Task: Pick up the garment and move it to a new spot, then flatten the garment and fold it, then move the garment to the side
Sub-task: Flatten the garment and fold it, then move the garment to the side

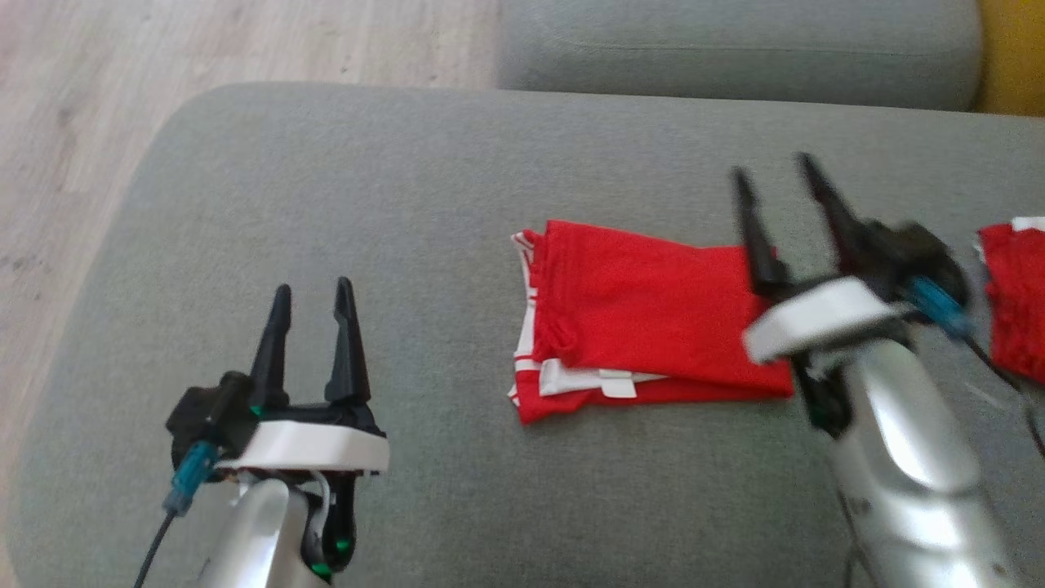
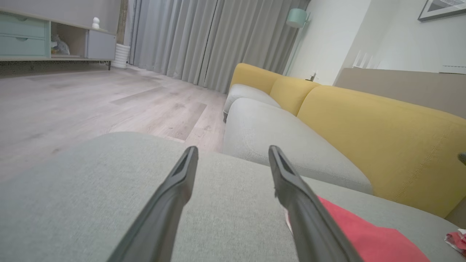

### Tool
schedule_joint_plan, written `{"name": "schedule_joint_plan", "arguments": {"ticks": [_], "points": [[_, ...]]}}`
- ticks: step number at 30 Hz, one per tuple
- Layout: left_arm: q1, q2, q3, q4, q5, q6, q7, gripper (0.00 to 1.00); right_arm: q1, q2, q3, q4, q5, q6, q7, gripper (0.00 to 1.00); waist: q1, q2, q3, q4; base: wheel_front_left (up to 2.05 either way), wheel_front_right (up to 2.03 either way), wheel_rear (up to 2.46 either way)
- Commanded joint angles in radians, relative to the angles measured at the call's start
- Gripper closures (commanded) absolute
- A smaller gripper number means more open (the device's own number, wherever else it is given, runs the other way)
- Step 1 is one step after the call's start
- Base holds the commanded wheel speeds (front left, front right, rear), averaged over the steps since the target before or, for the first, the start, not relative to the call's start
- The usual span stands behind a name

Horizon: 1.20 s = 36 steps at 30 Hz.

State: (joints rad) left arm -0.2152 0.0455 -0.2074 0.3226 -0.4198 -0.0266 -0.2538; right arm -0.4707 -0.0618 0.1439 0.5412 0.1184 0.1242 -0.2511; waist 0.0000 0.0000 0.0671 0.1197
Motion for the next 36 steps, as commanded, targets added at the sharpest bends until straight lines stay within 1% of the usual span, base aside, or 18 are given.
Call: {"name": "schedule_joint_plan", "arguments": {"ticks": [1, 5, 6, 8, 13, 17, 24, 30, 33, 36], "points": [[-0.018, 0.005, 0.047, -0.047, 0.018, 0.004, -0.008, 0.0, 0.058, 0.012, -0.027, -0.074, -0.032, 0.007, -0.01, 0.0, 0.0, 0.0, -0.015, -0.028, 0.0, 0.0, 0.0], [0.017, 0.005, 0.055, -0.058, 0.054, 0.005, -0.008, 0.0, 0.18, 0.012, -0.113, -0.195, -0.102, 0.007, -0.01, 0.0, 0.0, 0.0, -0.029, -0.062, 0.0, 0.0, 0.0], [0.017, 0.005, 0.055, -0.058, 0.054, 0.005, -0.008, 0.0, 0.18, 0.012, -0.113, -0.195, -0.102, 0.007, -0.01, 0.0, 0.0, 0.0, -0.029, -0.062, 0.0, 0.0, 0.0], [0.033, 0.005, 0.056, -0.054, 0.063, 0.002, -0.008, 0.0, 0.233, 0.012, -0.142, -0.231, -0.109, 0.007, -0.01, 0.0, 0.0, 0.0, -0.036, -0.075, 0.0, 0.0, 0.0], [0.064, 0.005, 0.049, -0.047, 0.061, 0.003, -0.008, 0.0, 0.341, 0.012, -0.186, -0.287, -0.076, 0.007, -0.011, 0.0, 0.0, 0.0, -0.046, -0.093, 0.0, 0.0, 0.0], [0.08, 0.005, 0.036, -0.038, 0.068, 0.009, -0.008, 0.0, 0.381, 0.012, -0.192, -0.295, -0.061, 0.007, -0.011, 0.0, 0.0, 0.0, -0.047, -0.1, 0.0, 0.0, 0.0], [0.067, 0.005, 0.02, -0.04, 0.062, 0.024, -0.008, 0.0, 0.375, 0.012, -0.2, -0.285, -0.069, 0.007, -0.011, 0.0, 0.0, 0.0, -0.038, -0.093, 0.0, 0.0, 0.0], [0.039, 0.005, -0.001, -0.035, 0.061, 0.02, -0.008, 0.0, 0.339, 0.012, -0.184, -0.261, -0.101, 0.007, -0.008, 0.0, 0.0, 0.0, 0.0, -0.068, 0.0, 0.0, 0.0], [0.018, 0.005, -0.013, -0.033, 0.057, 0.02, -0.008, 0.0, 0.294, 0.012, -0.17, -0.227, -0.109, 0.007, 0.028, 0.0, 0.0, 0.0, 0.033, -0.049, 0.0, 0.0, 0.0], [-0.004, 0.005, -0.023, -0.032, 0.053, 0.022, -0.008, 0.0, 0.232, 0.012, -0.154, -0.166, -0.091, 0.007, 0.089, 0.0, 0.0, 0.0, 0.066, -0.029, 0.0, 0.0, 0.0]]}}
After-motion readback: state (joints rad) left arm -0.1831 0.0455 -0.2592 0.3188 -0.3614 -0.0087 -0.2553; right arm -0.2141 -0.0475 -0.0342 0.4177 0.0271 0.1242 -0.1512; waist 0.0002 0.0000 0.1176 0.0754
